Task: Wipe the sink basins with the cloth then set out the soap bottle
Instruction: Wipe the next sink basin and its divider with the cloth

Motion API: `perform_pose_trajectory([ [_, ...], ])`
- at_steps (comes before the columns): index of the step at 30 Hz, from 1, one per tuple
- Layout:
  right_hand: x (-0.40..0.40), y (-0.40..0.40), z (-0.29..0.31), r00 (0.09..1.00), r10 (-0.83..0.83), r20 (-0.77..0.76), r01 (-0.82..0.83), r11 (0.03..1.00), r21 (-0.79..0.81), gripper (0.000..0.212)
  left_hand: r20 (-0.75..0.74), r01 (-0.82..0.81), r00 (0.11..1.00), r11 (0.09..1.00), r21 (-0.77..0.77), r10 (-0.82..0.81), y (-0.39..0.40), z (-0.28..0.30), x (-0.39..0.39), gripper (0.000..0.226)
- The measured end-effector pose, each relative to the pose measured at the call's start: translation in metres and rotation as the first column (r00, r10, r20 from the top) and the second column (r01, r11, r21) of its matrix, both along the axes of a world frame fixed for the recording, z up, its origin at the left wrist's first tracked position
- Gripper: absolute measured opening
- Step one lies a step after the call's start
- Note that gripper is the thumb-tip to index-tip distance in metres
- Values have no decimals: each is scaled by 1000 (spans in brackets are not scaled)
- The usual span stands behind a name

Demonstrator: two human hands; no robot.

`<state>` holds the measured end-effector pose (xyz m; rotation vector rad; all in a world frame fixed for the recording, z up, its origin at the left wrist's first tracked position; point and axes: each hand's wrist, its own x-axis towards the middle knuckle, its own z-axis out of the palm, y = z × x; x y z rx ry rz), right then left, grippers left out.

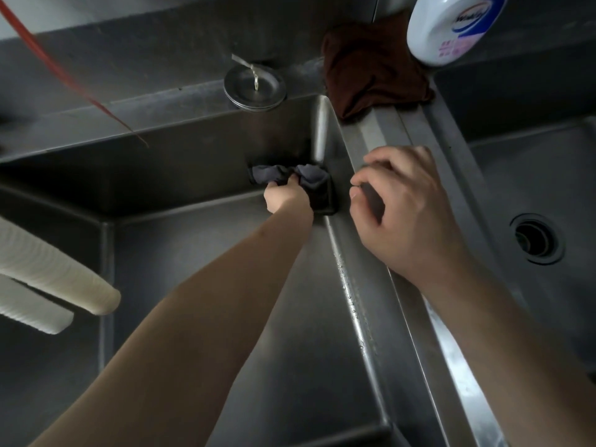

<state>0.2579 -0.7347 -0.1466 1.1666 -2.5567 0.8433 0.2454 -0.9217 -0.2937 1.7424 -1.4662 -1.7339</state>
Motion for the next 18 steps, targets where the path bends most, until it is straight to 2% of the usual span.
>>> perform_pose_trajectory([
  [2,0,0,1,1000,1,4,-1,1000,8,19,58,78,995,995,-60,-75,5,0,6,39],
  [5,1,0,1,1000,2,10,-2,1000,11,20,59,222,975,970,-103,-216,15,-8,11,32],
  [9,1,-1,1,1000,-5,10,5,1000,-2,18,68,449,894,884,-130,-443,23,-16,4,36],
  [11,1,-2,0,1000,-2,5,2,1000,-7,18,120,564,826,808,-169,-551,21,-20,3,41],
  [13,1,-1,0,1000,1,3,-1,1000,-14,18,207,682,731,690,-244,-650,19,-23,6,44],
  [15,1,-1,0,1000,-3,-5,2,1000,-17,18,293,760,647,569,-314,-704,19,-28,10,44],
  [18,2,-2,0,1000,-6,-21,5,1000,-12,18,363,817,571,467,-338,-736,28,-30,24,42],
])
